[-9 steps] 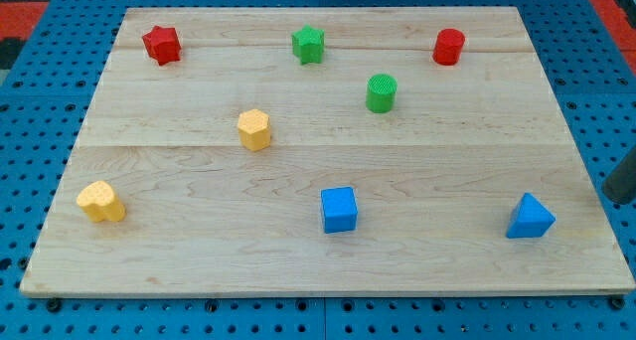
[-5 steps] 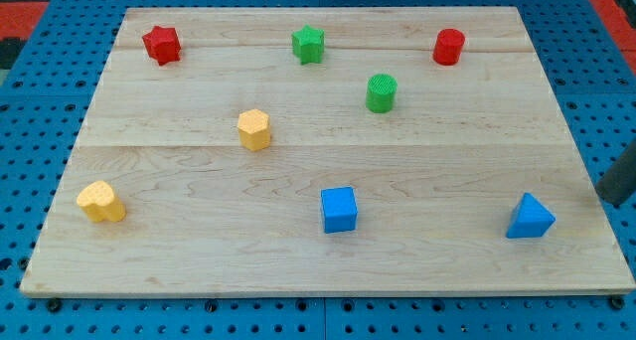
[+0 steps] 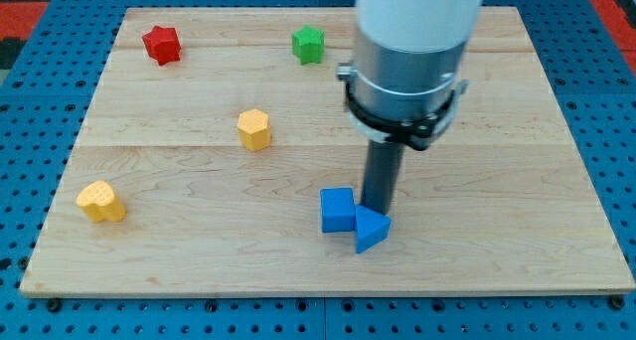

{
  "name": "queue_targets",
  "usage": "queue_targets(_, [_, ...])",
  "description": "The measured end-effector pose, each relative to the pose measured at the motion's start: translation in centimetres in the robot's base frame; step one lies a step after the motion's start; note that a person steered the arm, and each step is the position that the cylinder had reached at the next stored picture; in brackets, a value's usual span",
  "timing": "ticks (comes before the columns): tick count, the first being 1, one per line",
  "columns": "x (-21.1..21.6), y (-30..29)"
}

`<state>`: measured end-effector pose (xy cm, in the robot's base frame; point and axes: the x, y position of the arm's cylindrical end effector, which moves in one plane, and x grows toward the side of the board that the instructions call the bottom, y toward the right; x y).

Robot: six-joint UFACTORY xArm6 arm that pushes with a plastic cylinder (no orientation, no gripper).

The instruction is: Push the blue triangle into the blue cube

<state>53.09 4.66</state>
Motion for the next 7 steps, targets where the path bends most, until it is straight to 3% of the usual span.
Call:
queue_targets(1, [-0.2, -0.4])
queue_targets(2, [0.4, 6.0])
queue_targets(3, [4.1, 4.5])
queue_targets(5, [4.3, -4.4])
queue_targets(6, [5.1, -3.7])
queue_targets(7, [6.1, 2.6])
